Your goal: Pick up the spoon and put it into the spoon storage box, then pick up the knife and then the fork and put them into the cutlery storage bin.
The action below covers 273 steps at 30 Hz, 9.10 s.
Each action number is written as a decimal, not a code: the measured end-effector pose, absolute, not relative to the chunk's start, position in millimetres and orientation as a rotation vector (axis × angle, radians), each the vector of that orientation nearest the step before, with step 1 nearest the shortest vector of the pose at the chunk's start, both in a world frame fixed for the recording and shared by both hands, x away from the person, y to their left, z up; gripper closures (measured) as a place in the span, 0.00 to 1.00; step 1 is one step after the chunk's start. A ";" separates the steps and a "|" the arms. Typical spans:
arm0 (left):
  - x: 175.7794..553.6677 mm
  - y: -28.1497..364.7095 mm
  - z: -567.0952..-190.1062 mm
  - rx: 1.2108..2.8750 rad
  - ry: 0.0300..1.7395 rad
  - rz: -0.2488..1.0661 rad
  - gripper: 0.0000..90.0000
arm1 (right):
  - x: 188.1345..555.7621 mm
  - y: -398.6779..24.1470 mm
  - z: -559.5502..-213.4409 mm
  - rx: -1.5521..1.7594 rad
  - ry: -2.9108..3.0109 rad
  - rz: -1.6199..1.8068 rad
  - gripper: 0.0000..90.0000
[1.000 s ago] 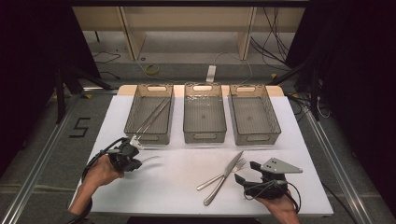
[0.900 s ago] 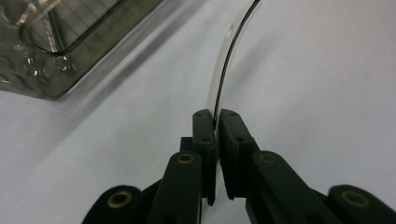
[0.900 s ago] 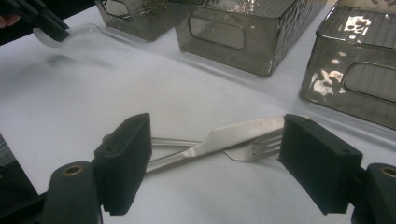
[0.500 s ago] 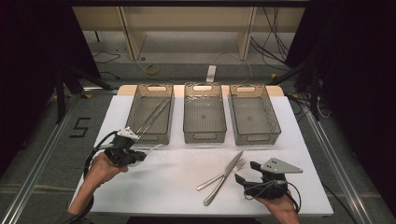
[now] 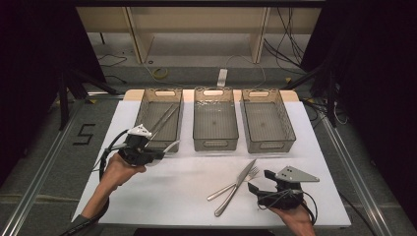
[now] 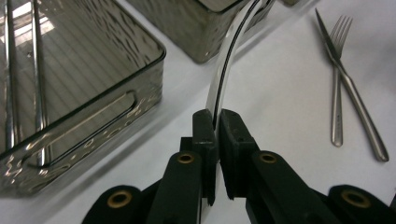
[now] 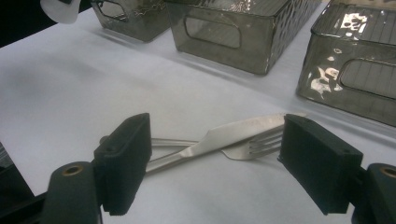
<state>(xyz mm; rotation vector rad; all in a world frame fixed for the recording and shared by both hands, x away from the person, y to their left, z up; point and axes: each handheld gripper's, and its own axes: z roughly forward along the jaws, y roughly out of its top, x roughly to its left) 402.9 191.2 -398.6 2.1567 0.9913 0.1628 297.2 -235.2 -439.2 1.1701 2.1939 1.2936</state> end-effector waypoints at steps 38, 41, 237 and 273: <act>470.8 111.2 -365.8 1.996 0.961 0.164 0.94 | 296.7 -235.5 -438.4 1.172 2.192 1.304 0.29; 475.7 109.3 -366.7 1.996 0.970 0.163 0.94 | 296.7 -235.6 -438.4 1.172 2.190 1.305 0.29; 333.9 194.3 -417.4 1.947 0.920 0.308 0.18 | 313.6 -118.5 -474.8 0.950 2.839 0.858 1.00; 334.7 196.3 -416.9 1.937 0.930 0.303 0.18 | 303.7 -224.9 -463.8 1.163 2.797 0.632 1.00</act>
